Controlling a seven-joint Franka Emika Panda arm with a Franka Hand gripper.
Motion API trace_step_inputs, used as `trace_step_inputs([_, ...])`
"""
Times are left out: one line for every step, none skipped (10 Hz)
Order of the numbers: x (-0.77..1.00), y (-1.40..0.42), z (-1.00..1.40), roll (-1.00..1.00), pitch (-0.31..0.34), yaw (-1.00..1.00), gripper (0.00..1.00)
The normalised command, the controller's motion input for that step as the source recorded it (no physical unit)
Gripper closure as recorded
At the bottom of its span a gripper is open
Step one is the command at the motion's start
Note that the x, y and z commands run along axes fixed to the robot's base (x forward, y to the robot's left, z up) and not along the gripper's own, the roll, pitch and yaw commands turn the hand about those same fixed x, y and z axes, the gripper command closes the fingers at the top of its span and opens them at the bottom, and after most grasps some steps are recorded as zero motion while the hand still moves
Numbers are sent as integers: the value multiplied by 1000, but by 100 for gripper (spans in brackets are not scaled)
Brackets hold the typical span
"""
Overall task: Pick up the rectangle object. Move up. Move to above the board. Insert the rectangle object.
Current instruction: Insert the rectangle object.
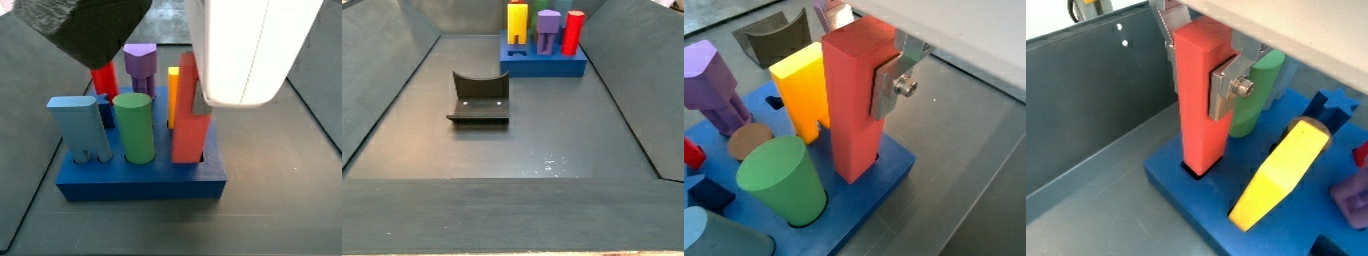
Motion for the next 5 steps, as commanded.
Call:
trace_step_inputs([266,-29,-417,-1,-154,-271,100])
trace_step_inputs([266,-31,-423,0,-146,-340,100])
trace_step_inputs([174,-46,-471,0,-166,-331,100])
trace_step_inputs([0,-51,-514,13,-170,-223,100])
trace_step_inputs([0,-80,-537,53,-164,-143,100])
